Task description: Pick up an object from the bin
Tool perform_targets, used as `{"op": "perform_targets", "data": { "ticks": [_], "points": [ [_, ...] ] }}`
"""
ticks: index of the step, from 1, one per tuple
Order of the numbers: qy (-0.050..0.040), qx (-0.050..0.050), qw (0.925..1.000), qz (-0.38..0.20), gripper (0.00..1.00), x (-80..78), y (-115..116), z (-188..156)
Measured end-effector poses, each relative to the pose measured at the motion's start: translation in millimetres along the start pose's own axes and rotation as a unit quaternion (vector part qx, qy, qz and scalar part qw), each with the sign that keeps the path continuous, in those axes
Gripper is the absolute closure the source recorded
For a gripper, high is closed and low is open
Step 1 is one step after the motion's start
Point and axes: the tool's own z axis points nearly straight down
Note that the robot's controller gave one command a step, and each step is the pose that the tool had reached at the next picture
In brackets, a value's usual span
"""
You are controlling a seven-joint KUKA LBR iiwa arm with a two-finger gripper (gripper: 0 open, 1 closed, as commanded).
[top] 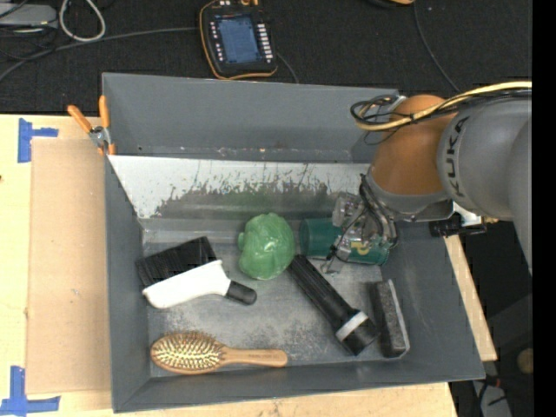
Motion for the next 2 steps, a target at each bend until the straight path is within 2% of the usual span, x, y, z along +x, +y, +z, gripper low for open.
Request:
{"op": "perform_targets", "data": {
  "ticks": [1,2],
  "points": [
    [-0.0015,0.001,0.9973,-0.074,0.0,3.8,7.6,38.2],
    [-0.0024,-0.002,1.0,0.007,1.0,-3.8,-2.2,37.4]
  ]
}}
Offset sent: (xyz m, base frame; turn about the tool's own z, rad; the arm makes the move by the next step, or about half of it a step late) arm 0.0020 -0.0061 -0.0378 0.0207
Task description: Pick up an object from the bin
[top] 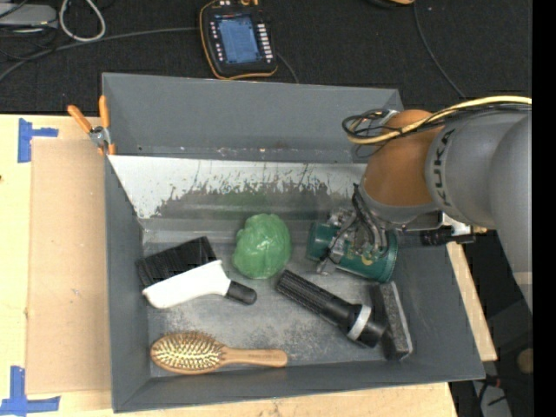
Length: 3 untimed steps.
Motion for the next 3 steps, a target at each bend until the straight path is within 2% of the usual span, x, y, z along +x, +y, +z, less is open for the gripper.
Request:
{"op": "perform_targets", "data": {
  "ticks": [1,2,3],
  "points": [
    [0.0001,0.0,1.0,-0.001,1.0,0.0,0.0,0.0],
    [0.0049,0.002,1.0,-0.001,1.0,2.4,-0.7,-32.6],
    [-0.0003,0.0,1.0,-0.002,1.0,-0.9,0.0,-58.1]
  ]
}}
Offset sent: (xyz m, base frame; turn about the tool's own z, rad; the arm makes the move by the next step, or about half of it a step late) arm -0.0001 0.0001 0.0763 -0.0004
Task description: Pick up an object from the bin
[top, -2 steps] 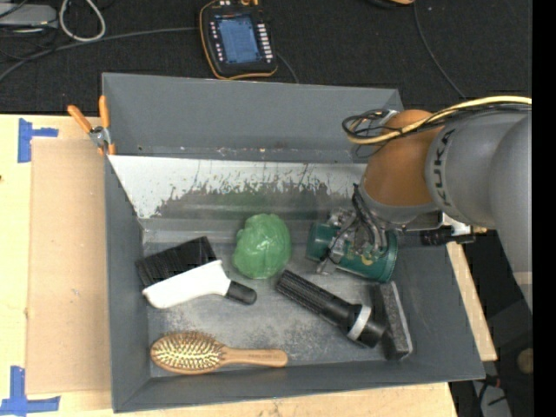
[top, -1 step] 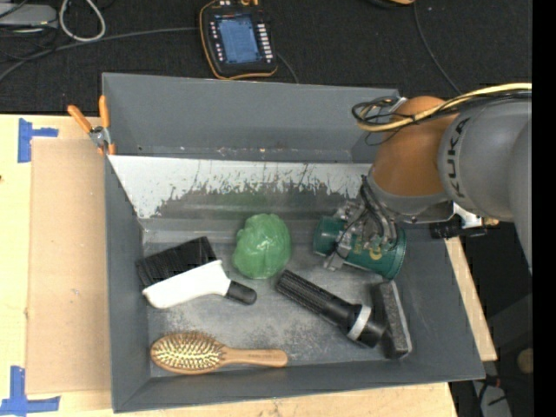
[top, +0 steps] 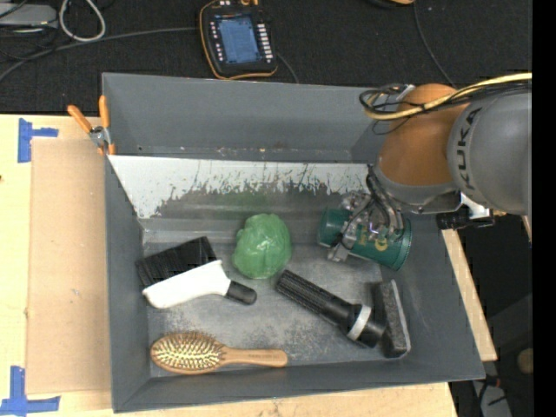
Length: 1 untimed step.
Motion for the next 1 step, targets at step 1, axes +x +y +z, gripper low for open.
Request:
{"op": "perform_targets", "data": {
  "ticks": [1],
  "points": [
    [0.0043,0.001,1.0,-0.001,1.0,1.9,-0.3,-10.9]
  ]
}}
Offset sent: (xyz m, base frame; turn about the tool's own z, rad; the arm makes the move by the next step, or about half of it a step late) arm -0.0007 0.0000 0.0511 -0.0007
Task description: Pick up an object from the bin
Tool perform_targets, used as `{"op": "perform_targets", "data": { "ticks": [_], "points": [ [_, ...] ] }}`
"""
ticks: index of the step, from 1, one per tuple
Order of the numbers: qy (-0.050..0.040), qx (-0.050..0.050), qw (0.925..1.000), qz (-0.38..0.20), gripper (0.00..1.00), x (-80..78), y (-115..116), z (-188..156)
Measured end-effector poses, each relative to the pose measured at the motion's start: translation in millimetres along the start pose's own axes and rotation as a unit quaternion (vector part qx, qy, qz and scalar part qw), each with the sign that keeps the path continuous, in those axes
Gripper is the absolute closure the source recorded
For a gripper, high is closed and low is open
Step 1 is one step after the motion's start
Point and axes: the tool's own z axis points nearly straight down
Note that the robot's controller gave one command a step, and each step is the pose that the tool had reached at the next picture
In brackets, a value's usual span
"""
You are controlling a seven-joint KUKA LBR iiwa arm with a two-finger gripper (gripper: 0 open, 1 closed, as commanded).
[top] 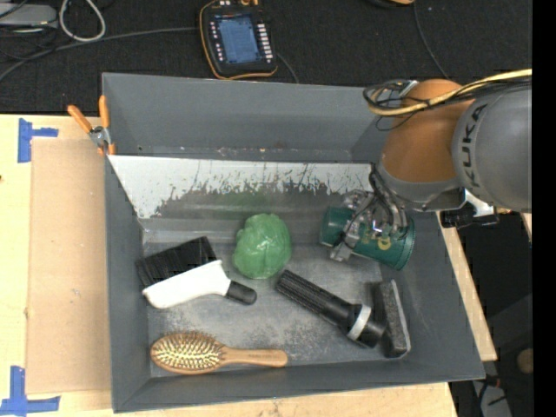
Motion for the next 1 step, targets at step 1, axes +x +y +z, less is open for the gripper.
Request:
{"op": "perform_targets", "data": {
  "ticks": [1],
  "points": [
    [-0.0021,-0.001,1.0,-0.001,1.0,-1.3,0.6,-22.6]
  ]
}}
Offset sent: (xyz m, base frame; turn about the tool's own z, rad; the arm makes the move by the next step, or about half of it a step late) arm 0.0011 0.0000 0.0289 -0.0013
